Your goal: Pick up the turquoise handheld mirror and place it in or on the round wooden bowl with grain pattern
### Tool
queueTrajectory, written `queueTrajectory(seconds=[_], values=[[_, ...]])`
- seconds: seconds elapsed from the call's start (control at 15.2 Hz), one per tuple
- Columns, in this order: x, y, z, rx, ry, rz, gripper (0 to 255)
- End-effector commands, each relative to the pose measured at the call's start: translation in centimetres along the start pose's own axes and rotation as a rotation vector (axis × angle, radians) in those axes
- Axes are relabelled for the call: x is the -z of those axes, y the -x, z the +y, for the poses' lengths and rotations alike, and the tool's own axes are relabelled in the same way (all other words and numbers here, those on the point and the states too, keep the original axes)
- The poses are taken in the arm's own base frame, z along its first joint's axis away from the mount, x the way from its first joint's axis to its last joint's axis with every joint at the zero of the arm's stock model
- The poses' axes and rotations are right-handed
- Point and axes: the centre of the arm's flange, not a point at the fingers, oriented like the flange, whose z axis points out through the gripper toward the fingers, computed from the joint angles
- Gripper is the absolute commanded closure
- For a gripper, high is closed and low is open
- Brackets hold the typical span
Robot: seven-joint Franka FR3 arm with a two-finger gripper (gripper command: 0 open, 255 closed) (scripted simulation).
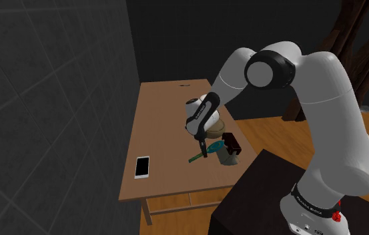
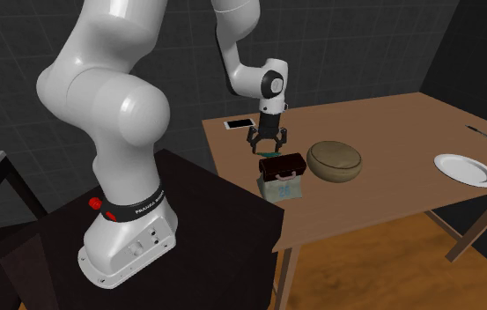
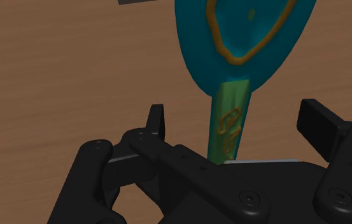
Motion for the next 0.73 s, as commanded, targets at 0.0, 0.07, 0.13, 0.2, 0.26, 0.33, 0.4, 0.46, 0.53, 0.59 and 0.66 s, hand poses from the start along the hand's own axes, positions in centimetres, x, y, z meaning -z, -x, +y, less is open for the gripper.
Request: queueTrajectory(seconds=[0.0,0.07,0.13,0.2,0.26,0.33,0.4,0.46,0.53,0.59,0.66], values=[[-0.07,-0.01,0.0,0.0,0.0,0.0,0],[-0.07,-0.01,0.0,0.0,0.0,0.0,0],[-0.07,-0.01,0.0,0.0,0.0,0.0,0],[-0.07,-0.01,0.0,0.0,0.0,0.0,0],[-0.07,-0.01,0.0,0.0,0.0,0.0,0],[-0.07,-0.01,0.0,0.0,0.0,0.0,255],[-0.07,-0.01,0.0,0.0,0.0,0.0,255],[-0.07,-0.01,0.0,0.0,0.0,0.0,255],[-0.07,-0.01,0.0,0.0,0.0,0.0,255],[-0.07,-0.01,0.0,0.0,0.0,0.0,255],[-0.07,-0.01,0.0,0.0,0.0,0.0,255]])
